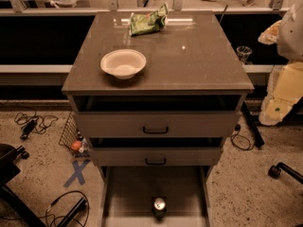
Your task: Pick green can from bottom drawer and place on counter
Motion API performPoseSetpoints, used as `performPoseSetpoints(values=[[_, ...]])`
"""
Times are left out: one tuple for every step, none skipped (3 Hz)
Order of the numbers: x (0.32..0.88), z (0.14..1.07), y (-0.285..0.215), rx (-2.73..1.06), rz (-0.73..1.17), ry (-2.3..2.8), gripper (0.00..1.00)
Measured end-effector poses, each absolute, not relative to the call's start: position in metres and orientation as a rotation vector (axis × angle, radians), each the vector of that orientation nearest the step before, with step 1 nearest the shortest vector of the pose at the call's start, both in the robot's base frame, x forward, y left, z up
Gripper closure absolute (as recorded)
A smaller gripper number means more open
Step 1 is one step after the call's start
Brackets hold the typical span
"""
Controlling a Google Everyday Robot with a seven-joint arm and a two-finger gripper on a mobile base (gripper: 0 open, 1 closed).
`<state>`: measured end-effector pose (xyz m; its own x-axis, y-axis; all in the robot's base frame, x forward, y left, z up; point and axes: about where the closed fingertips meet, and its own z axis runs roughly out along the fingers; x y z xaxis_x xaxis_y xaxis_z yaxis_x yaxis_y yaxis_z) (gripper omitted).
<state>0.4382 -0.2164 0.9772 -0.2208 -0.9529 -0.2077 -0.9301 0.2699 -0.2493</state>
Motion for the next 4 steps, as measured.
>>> performPoseSetpoints(values=[[0.438, 0.977, -0.216, -1.723, -0.102, 2.229, 0.00], [0.440, 0.964, -0.216, -1.689, -0.050, 2.200, 0.00], [0.435, 0.900, -0.224, -1.615, 0.133, 2.123, 0.00], [0.439, 0.830, -0.228, -1.487, 0.310, 2.023, 0.00]])
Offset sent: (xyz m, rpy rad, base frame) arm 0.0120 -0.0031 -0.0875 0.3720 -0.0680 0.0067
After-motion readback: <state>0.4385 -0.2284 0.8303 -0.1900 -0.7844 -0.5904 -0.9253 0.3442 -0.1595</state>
